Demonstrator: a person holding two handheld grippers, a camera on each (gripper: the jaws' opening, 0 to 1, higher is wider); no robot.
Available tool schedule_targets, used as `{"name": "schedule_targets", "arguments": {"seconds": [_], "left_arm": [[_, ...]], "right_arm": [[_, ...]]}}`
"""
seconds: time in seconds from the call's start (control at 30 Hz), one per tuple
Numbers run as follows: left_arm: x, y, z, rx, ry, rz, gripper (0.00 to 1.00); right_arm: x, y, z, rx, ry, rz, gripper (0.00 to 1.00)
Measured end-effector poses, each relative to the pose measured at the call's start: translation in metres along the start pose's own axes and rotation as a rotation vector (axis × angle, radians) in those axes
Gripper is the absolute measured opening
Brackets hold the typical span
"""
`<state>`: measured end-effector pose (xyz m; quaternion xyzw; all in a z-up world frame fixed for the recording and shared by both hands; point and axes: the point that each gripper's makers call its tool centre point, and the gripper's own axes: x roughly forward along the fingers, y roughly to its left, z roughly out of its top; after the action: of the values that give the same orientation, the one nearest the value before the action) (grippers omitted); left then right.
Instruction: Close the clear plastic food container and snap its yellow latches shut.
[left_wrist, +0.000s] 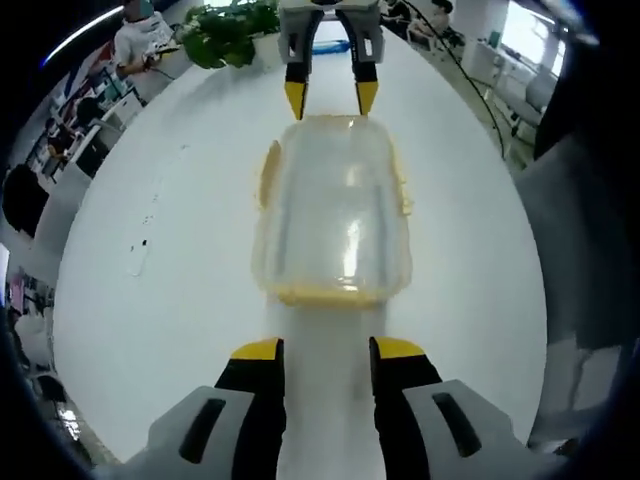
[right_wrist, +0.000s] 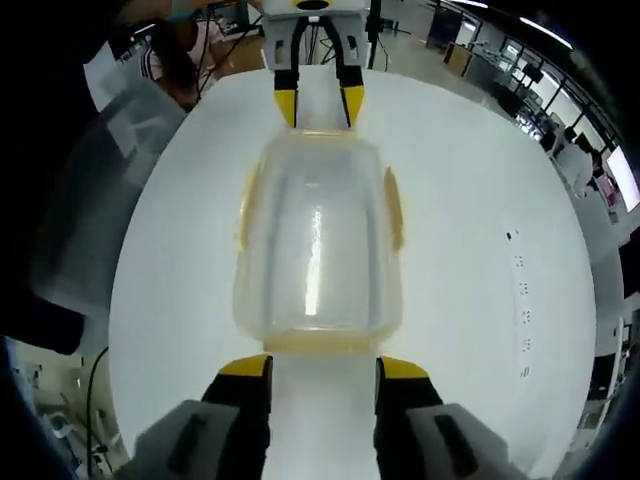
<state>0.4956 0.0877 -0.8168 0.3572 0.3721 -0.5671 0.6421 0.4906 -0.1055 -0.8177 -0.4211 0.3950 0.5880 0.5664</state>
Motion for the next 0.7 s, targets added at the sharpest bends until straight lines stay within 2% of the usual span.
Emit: {"name": "schedule_targets", "arguments": {"seconds": [0.1, 0.2, 0.33, 0.47, 0.6, 0.7], "left_arm": [[-0.002, 0.0, -0.001, -0.017, -0.014, 0.0, 0.29], [-0.006, -0.004, 0.006, -0.017, -0.046, -0.009, 0.28], [-0.011, -0.007, 0.023, 0.005, -0.109, -0.012, 0.27], [-0.014, -0.005, 0.041, -0.007, -0.173, -0.001, 0.27], [-0.007, 0.002, 0.035, 0.007, -0.134, 0.037, 0.26], [-0.005, -0.003, 0.036, -0.002, -0.136, 0.016, 0.25]], "right_arm": [[-0.003, 0.0, 0.004, 0.012, -0.029, -0.006, 0.31], [-0.005, 0.001, 0.005, 0.038, -0.059, 0.001, 0.31], [-0.011, 0.002, 0.008, 0.042, -0.083, -0.006, 0.32], [-0.014, 0.003, 0.015, 0.058, -0.113, -0.014, 0.3], [-0.015, 0.002, 0.02, 0.037, -0.125, -0.032, 0.29], [-0.015, 0.0, 0.023, 0.048, -0.142, -0.034, 0.29]]}}
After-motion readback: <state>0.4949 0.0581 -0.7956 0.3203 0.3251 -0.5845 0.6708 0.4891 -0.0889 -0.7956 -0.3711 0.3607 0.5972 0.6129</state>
